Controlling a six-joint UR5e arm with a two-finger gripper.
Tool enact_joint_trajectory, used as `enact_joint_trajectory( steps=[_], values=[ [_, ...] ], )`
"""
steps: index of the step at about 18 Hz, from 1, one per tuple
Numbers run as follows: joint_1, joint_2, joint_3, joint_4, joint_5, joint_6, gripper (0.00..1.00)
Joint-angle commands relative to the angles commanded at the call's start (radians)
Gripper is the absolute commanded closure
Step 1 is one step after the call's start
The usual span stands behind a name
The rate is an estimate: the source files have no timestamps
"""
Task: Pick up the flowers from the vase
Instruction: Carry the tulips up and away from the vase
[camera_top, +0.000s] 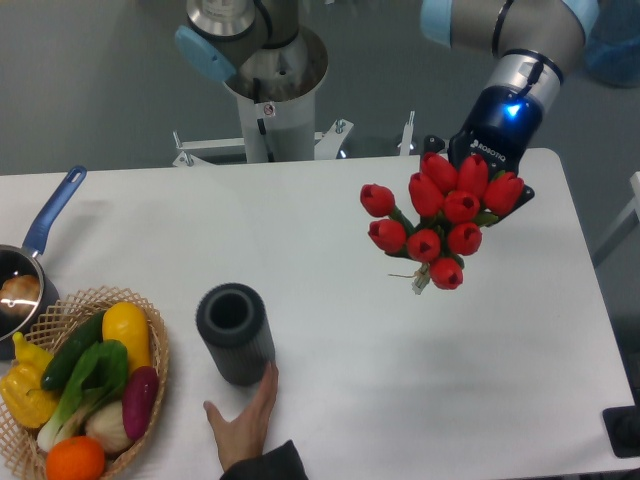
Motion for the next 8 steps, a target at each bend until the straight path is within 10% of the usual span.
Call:
enact_joint_trajectory(
  steps=[8],
  values=[
    [0.038, -0.005, -0.002, 0.000, 0.000, 0.011, 0.60]
  ],
)
